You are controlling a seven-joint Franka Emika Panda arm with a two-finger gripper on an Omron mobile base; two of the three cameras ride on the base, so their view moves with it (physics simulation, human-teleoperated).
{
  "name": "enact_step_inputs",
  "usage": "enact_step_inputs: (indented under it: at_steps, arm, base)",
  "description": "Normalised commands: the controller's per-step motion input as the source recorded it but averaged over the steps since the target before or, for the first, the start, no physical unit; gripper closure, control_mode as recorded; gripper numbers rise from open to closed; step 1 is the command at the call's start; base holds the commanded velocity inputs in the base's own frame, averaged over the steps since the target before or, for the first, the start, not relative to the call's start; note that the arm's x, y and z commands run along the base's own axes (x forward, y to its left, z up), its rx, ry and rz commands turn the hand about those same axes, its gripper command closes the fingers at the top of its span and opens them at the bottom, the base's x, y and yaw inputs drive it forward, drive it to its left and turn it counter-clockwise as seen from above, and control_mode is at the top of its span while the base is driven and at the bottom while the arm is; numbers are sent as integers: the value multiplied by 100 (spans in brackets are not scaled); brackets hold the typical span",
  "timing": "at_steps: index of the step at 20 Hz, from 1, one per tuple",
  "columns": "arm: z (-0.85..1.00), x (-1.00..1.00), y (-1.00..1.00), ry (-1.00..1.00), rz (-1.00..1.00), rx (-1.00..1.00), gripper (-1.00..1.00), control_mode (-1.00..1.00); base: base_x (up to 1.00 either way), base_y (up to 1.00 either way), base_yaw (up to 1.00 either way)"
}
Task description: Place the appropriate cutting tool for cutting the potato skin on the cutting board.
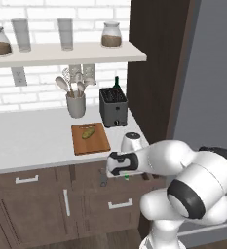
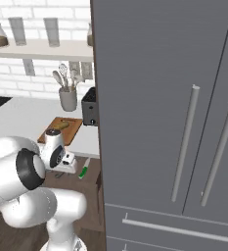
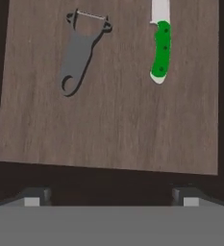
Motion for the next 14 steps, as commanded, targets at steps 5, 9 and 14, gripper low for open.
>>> enact_step_inputs:
  at_steps: [5,9,14]
  arm:
    - [-46,-1,0,0,0,0,-100,-100]
    - [-19,-37,0,3,0,0,-100,-100]
    - [0,-59,-2,1,-1,0,-100,-100]
  base:
    - [0,0,0]
    - [0,0,0]
    - [0,0,0]
